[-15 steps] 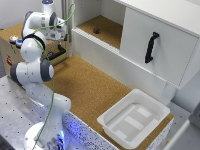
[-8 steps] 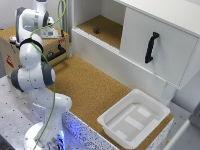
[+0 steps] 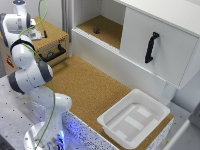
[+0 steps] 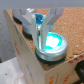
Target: Switch off the green light
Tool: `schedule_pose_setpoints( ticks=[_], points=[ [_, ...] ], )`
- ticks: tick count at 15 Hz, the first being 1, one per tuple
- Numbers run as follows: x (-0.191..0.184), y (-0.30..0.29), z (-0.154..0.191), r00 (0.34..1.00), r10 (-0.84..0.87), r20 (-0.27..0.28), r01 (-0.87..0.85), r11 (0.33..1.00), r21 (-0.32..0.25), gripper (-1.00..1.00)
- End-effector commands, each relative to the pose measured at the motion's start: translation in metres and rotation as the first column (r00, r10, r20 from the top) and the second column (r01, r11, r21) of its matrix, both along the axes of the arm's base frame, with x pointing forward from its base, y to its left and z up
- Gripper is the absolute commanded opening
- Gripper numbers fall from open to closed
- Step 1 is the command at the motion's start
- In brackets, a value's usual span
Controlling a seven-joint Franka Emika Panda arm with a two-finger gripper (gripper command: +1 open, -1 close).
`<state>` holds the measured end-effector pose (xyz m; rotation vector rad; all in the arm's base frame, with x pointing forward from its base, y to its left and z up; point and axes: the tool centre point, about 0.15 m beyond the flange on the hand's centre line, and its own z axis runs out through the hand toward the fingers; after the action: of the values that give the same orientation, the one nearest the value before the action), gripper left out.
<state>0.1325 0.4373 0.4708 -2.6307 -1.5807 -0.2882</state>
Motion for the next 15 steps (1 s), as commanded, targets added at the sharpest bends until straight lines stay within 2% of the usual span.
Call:
schedule_pose_setpoints(
  ticks=[1,7,10,12,14,15],
  points=[
    [0.033,0.030,0.010,0.994,-0.108,0.001,0.107,0.982,-0.156,-1.00],
    [0.034,0.033,-0.012,0.993,-0.113,-0.038,0.104,0.976,-0.189,-1.00],
    [0.026,0.033,-0.035,0.994,-0.109,-0.028,0.100,0.966,-0.237,-1.00],
    [0.023,0.027,-0.021,0.993,-0.121,0.001,0.118,0.972,-0.205,-1.00],
    [0.019,0.010,0.017,0.987,-0.153,0.036,0.157,0.979,-0.130,-1.00],
    [0.022,-0.005,0.035,0.977,-0.205,0.055,0.210,0.972,-0.105,1.00]
  ],
)
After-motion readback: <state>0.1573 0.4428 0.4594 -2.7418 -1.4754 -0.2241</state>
